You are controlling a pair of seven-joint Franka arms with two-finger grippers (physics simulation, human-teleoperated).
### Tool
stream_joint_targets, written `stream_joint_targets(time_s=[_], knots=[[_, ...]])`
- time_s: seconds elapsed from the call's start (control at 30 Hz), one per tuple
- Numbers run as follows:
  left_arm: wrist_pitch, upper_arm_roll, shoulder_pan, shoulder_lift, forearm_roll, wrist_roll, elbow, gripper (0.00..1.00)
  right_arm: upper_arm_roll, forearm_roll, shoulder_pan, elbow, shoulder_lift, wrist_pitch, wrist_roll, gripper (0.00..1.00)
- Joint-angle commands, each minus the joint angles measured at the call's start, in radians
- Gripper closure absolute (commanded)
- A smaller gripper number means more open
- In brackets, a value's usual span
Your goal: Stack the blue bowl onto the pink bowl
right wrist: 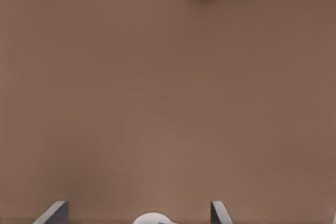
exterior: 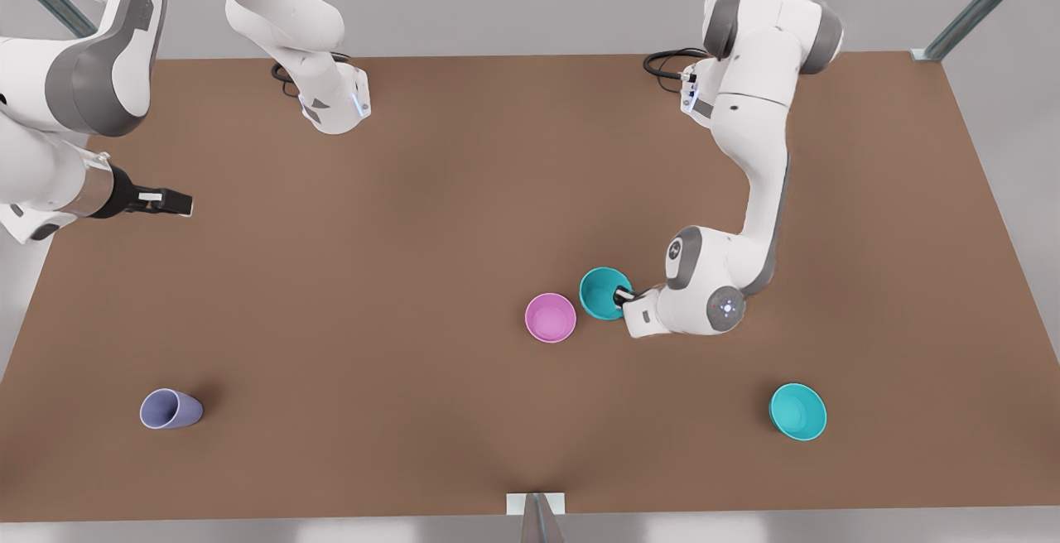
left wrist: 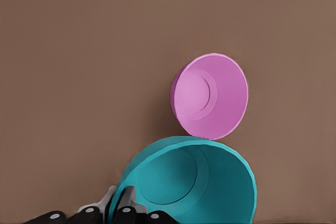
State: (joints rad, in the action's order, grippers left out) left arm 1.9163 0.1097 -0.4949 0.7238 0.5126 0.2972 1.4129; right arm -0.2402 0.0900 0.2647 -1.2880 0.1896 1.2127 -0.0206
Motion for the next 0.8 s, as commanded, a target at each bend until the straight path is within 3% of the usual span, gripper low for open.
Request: stream_joint_targets(time_s=[0.0,0.27,0.4,0.77], knots=[[-0.094,-0.039,-0.017,0.046,0.001,-0.777,-0.069,0.79,-0.001,-0.003,0.001,0.000,-0.001,0.004,0.062,0.00],[-0.028,-0.056,-0.034,0.059,0.004,-0.805,-0.078,0.79,-0.001,-0.003,0.013,0.001,-0.001,0.004,0.062,0.00],[0.107,-0.059,-0.034,0.072,0.015,-0.803,-0.078,0.79,-0.001,-0.003,0.013,0.000,-0.001,0.004,0.062,0.00],[0.179,-0.059,-0.033,0.102,0.029,-0.803,-0.078,0.79,-0.001,-0.003,0.019,-0.001,0.010,0.011,0.062,0.00]])
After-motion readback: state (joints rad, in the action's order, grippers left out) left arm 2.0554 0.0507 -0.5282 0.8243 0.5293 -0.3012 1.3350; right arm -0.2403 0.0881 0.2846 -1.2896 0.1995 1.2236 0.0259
